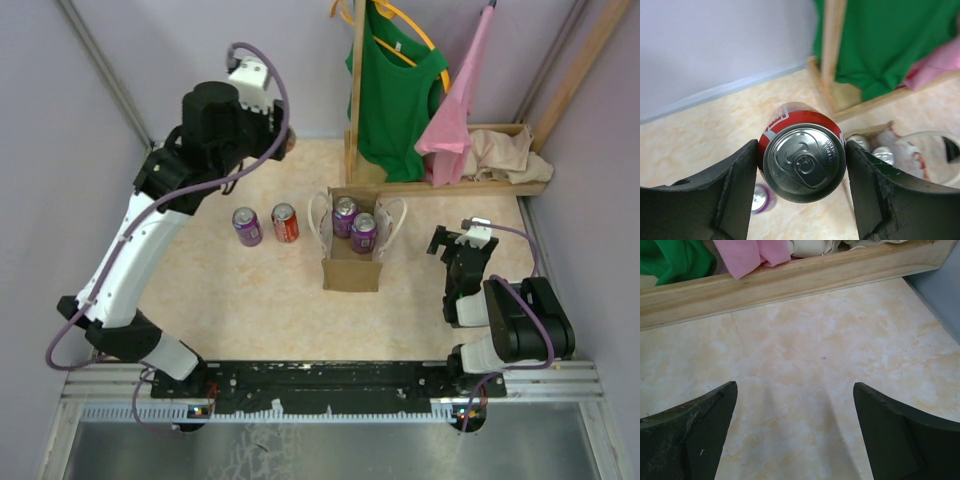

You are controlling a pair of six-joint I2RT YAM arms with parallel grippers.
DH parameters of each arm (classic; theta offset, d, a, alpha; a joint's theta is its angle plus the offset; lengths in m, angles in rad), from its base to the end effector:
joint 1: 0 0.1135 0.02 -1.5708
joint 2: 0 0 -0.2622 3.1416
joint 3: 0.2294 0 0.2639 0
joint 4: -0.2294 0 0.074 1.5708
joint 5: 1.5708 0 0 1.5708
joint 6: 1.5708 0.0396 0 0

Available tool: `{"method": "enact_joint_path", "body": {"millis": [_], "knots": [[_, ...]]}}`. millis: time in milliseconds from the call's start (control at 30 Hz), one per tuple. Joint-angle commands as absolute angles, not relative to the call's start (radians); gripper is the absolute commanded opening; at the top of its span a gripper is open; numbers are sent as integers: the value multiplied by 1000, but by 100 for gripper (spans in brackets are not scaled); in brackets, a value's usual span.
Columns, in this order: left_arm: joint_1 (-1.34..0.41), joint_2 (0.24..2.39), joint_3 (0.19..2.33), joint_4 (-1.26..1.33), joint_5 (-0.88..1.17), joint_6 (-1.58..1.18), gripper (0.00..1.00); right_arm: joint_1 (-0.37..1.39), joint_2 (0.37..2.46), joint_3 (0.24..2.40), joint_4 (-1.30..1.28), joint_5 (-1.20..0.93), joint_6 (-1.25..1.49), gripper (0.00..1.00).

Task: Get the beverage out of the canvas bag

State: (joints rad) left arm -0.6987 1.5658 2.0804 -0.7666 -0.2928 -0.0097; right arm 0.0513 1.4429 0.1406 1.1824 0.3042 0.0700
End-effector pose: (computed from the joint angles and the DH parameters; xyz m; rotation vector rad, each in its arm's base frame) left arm 0.2533 -0.1979 0.5265 0.4157 1.7700 -0.2358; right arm 0.2239 -0.0004 0.1283 0.2430 1.6703 -0.1660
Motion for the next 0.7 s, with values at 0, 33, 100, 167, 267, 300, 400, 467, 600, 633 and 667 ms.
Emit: {"method": "enact_joint_path", "body": {"millis": [0,33,100,167,267,300,400,467,600,633,667], "knots": [[-623,1459,2007,-752,-384,-44,0,51,1443,167,1243,316,61,99],[-619,1440,1979,-760,-392,-52,0,51,1443,167,1244,315,61,99],[-619,1408,1917,-787,-389,-75,0,50,1443,167,1242,315,61,99],[-619,1389,1865,-842,-360,-106,0,51,1443,167,1243,315,61,99],[-619,1345,1753,-877,-339,-164,0,51,1443,167,1243,315,61,99],[-619,1326,1709,-875,-344,-182,0,51,1443,167,1243,315,60,99],[-618,1262,1580,-861,-376,-227,0,51,1444,167,1243,315,60,99],[-618,1231,1504,-858,-380,-254,0,51,1443,167,1243,315,61,99],[-619,1170,1376,-855,-420,-313,0,51,1443,167,1243,315,61,99],[-619,1155,1348,-850,-431,-328,0,51,1443,167,1243,315,61,99],[-619,1140,1317,-837,-434,-339,0,51,1443,167,1243,315,61,99]]}}
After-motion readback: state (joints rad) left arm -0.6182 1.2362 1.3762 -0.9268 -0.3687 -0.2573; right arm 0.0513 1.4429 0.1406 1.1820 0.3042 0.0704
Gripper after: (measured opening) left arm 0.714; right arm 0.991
